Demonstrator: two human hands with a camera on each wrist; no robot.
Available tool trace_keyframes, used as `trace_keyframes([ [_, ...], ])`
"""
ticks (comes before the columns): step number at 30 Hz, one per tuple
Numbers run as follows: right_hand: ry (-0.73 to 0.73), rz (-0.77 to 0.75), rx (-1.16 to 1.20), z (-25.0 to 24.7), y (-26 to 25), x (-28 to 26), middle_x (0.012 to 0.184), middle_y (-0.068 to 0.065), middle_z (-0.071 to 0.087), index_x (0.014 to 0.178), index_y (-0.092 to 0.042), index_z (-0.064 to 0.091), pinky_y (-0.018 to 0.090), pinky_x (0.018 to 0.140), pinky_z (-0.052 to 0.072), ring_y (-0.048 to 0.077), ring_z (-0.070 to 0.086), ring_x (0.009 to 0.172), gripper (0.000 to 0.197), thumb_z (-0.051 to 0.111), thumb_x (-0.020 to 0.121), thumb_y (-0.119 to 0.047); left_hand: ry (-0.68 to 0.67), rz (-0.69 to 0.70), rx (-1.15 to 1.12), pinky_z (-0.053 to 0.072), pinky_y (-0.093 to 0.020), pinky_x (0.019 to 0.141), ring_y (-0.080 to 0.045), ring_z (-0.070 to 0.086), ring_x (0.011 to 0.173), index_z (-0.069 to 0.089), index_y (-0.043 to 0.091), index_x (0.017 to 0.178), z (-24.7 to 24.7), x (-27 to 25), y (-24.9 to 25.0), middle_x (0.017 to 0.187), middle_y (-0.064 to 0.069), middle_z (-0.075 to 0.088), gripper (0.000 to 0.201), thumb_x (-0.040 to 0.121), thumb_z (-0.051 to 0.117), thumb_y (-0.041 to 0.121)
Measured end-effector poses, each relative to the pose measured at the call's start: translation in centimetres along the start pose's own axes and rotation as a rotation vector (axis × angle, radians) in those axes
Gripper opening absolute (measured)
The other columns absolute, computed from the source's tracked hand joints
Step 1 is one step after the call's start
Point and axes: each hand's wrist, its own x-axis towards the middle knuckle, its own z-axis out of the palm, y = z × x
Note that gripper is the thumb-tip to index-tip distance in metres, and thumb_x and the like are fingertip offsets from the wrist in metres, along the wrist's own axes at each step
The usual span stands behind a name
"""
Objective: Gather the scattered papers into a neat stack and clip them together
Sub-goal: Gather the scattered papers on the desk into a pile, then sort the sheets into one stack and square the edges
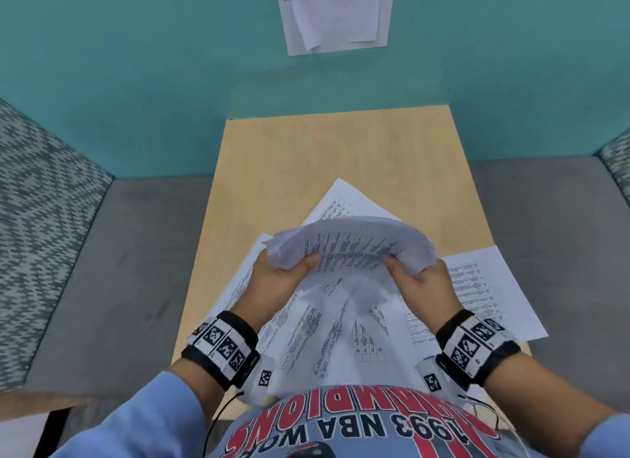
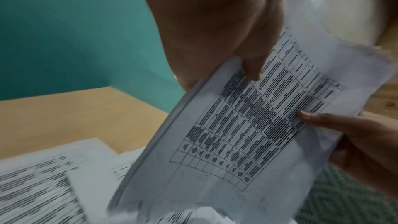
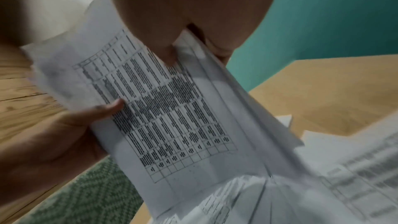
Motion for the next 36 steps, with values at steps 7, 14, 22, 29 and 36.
trace_keyframes([
  [7,-0.043,0.119,-0.036,0.1,2.6,-0.1,0.098,-0.005,0.081,0.108,-0.019,0.076,0.043,0.09,0.063,0.01,0.076,0.096,0.039,0.087,0.077,-0.039,-0.049,-0.091,-0.014,0.061,-0.035,0.099,-0.013,0.073,0.12,0.067,0.023,0.134,1.5,0.2,-2.3,0.129,0.003,0.077,0.055,0.085,0.09,0.01],
  [14,0.057,0.092,0.137,0.0,3.0,0.4,0.087,-0.023,0.079,0.099,-0.029,0.074,0.008,0.076,0.056,-0.009,0.074,0.087,0.024,0.088,0.081,-0.021,-0.016,-0.063,0.013,0.062,-0.022,0.086,-0.003,0.078,0.098,0.077,0.03,0.109,2.7,0.4,-2.0,0.099,0.015,0.084,0.035,0.085,0.089,0.007],
  [22,0.037,0.036,0.051,-0.3,2.3,0.4,0.05,-0.031,0.061,0.078,-0.03,0.065,0.005,0.054,0.042,-0.012,0.06,0.051,0.02,0.073,0.095,-0.025,0.117,-0.075,0.032,0.061,-0.027,0.095,-0.002,0.078,0.102,0.077,0.02,0.114,3.7,0.5,-2.1,0.104,0.012,0.083,0.026,0.09,0.085,0.018],
  [29,-0.234,0.116,-0.226,-0.5,5.5,0.8,0.106,-0.012,0.076,0.12,-0.02,0.071,0.034,0.092,0.059,0.006,0.072,0.102,0.038,0.078,0.088,-0.038,0.004,-0.156,0.186,0.064,-0.042,0.09,-0.02,0.08,0.095,0.079,0.011,0.105,3.6,0.7,-3.9,0.1,-0.011,0.083,0.016,0.094,0.082,0.023],
  [36,0.169,0.611,-0.772,-13.7,15.0,3.1,0.148,0.017,0.053,0.146,-0.007,0.046,0.059,0.111,0.042,0.037,0.054,0.134,0.121,0.055,0.064,-0.094,0.108,-0.183,0.297,0.041,-0.028,0.056,-0.021,0.051,0.062,0.066,0.004,0.079,-1.5,2.4,-3.2,0.068,-0.017,0.057,0.039,0.095,0.08,0.036],
])
